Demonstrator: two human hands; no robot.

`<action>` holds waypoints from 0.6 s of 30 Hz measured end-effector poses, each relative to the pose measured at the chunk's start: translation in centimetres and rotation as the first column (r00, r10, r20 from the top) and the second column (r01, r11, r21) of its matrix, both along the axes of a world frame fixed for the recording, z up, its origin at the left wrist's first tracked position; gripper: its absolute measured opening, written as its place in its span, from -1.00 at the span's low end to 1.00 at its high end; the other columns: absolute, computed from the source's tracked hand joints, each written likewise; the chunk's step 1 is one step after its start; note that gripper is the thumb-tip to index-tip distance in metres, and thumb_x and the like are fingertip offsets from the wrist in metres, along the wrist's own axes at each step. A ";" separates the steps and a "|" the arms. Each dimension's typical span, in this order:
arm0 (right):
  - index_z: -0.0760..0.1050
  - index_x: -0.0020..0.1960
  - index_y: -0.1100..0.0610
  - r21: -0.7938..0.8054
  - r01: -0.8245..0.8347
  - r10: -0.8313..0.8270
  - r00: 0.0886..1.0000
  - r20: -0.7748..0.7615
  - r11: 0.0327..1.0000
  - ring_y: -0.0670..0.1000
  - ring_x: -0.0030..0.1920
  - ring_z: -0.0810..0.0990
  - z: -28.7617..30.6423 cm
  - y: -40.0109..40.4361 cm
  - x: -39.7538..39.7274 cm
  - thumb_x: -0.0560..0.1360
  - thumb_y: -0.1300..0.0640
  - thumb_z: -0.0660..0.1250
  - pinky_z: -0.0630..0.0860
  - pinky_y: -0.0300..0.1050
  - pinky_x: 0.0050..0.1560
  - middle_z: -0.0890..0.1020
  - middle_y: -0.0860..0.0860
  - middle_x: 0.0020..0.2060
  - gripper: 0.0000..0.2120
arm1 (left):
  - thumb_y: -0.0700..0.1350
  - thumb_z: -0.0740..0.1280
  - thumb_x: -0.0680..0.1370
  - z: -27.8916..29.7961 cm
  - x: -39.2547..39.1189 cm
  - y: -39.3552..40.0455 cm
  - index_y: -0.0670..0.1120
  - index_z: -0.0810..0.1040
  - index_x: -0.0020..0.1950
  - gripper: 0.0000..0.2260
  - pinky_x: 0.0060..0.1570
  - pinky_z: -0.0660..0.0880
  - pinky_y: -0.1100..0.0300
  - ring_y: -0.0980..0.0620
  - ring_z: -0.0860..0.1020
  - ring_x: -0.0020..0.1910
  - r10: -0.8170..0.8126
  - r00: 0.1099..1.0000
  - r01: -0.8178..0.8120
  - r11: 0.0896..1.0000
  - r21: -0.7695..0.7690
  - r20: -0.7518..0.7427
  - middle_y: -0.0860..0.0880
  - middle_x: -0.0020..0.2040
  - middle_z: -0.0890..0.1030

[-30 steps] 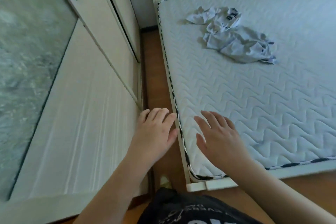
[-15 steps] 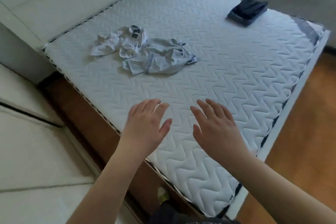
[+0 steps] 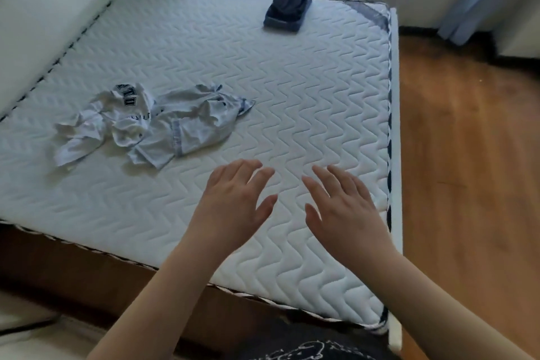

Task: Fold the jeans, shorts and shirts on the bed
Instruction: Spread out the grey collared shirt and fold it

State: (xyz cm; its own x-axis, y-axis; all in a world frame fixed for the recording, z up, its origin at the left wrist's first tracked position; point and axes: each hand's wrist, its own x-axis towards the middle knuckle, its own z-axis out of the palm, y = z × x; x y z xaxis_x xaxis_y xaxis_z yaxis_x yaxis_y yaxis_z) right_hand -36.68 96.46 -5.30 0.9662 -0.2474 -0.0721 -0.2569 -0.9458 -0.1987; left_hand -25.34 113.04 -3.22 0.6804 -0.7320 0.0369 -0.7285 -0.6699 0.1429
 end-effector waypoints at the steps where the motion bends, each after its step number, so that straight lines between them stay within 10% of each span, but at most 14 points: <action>1: 0.26 0.51 0.01 0.001 0.010 -0.010 1.000 0.000 1.000 0.08 0.54 0.13 0.1 0.2 -0.1 0.63 -0.04 0.11 -0.05 0.00 0.52 0.24 0.01 0.53 -0.54 | 0.03 0.38 0.53 0.0 0.0 0.1 -0.06 0.55 0.29 -0.63 0.22 0.39 -0.06 -0.13 0.51 0.24 -0.010 1.000 0.011 1.000 -0.014 0.014 -0.07 0.23 0.57; 18: 0.46 0.38 0.09 -0.031 -0.182 0.184 0.970 0.160 0.983 0.14 0.40 0.40 -0.8 4.3 5.8 0.54 0.03 0.30 0.30 0.09 0.40 0.48 0.08 0.38 -0.57 | 0.08 0.29 0.58 -1.5 1.1 6.4 -0.02 0.49 0.36 -0.62 0.29 0.33 0.00 -0.06 0.46 0.32 0.187 0.982 -0.188 0.982 0.030 0.012 -0.02 0.29 0.53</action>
